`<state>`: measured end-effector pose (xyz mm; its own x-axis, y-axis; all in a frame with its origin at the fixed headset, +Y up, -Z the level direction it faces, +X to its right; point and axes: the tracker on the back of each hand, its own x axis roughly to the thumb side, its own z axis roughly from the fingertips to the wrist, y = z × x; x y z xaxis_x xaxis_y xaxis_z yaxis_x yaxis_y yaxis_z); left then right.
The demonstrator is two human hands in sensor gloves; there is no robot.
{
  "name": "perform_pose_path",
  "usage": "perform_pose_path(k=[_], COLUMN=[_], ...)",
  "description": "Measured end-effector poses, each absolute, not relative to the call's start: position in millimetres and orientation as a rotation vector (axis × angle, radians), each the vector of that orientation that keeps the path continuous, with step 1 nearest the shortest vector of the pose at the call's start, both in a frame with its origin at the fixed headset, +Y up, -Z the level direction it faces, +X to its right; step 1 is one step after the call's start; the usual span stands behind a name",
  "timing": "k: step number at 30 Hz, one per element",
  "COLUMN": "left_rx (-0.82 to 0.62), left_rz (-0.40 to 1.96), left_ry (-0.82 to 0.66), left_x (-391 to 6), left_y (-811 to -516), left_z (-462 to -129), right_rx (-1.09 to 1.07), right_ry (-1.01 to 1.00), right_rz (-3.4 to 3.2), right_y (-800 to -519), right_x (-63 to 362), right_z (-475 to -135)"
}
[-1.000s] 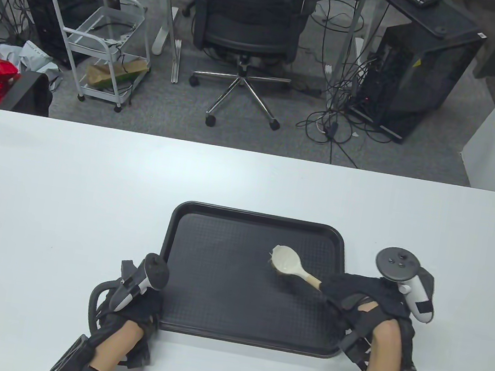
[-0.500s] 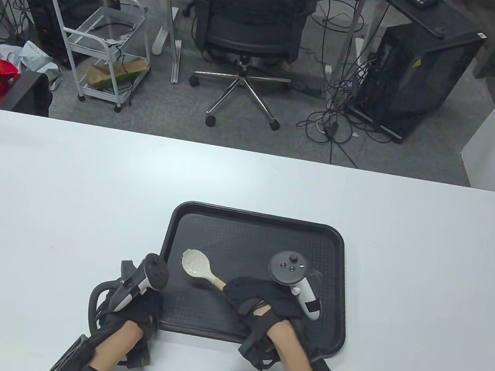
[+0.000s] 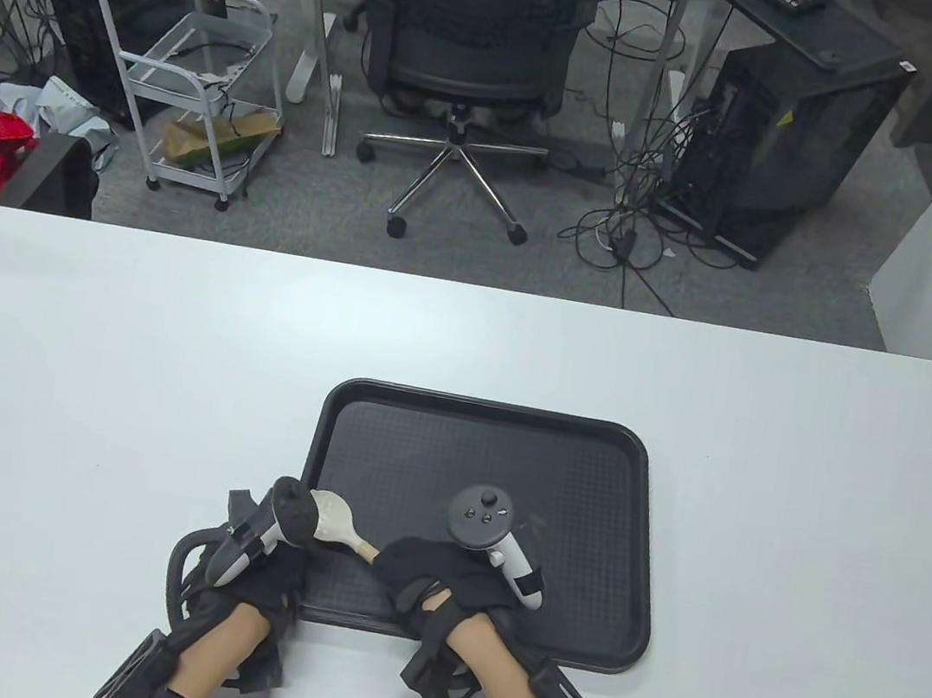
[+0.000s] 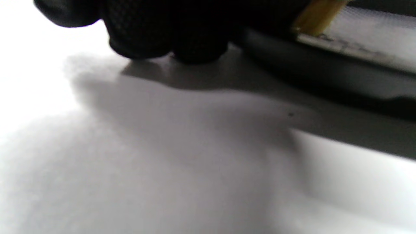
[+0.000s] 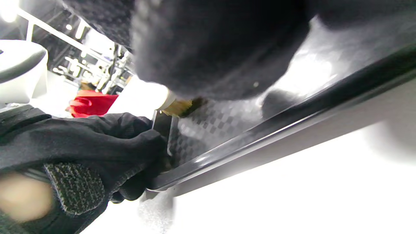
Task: Scrub the tray with pot brush
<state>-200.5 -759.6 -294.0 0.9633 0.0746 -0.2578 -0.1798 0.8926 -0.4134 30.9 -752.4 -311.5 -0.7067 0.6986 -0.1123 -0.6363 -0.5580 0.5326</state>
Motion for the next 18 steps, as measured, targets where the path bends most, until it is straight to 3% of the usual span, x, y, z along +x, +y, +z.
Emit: perform_pose_path(k=[18], left_rx=[-0.451], left_rz=[0.132], left_ry=[0.24], left_x=[-200.6], left_y=[-759.3], left_z=[-293.9], right_rx=[0.025], right_ry=[0.86], right_rz=[2.307], right_y=[-738.8], right_x=[112.9], right_z=[-330.9])
